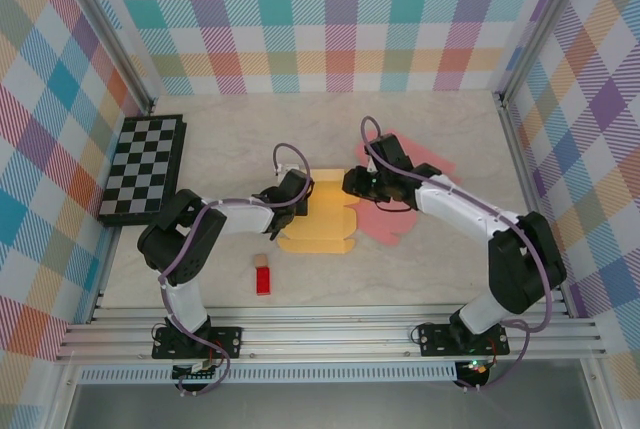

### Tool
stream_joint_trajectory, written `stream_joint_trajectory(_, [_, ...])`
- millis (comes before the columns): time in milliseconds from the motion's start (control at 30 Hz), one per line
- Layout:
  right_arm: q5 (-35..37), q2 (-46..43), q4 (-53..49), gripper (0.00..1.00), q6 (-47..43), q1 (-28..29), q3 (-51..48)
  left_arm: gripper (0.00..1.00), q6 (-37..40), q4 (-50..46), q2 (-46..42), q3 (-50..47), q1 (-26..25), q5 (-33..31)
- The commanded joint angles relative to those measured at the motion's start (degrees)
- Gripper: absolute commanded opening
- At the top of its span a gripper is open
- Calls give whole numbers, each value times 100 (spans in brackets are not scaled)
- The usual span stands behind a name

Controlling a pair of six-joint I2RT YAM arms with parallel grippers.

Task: Fold the paper box

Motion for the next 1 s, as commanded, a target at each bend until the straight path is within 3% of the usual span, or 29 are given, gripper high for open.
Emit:
stream_joint_trajectory(0, [197, -5, 126, 36, -69, 246, -214, 0, -530, -536, -42, 148, 107, -247])
stream_joint_trajectory(200, [160, 602, 1368, 32, 165, 181, -423, 0, -915, -797, -21, 194, 162, -392])
stream_joint_trajectory(400, [183, 1057, 2252, 22, 73, -282, -522, 0, -1027, -892, -21, 222, 174, -366])
stream_joint_trajectory(967, [286, 2115, 2438, 20, -111, -574, -56, 0, -1142, -1113, 93, 392, 171, -411])
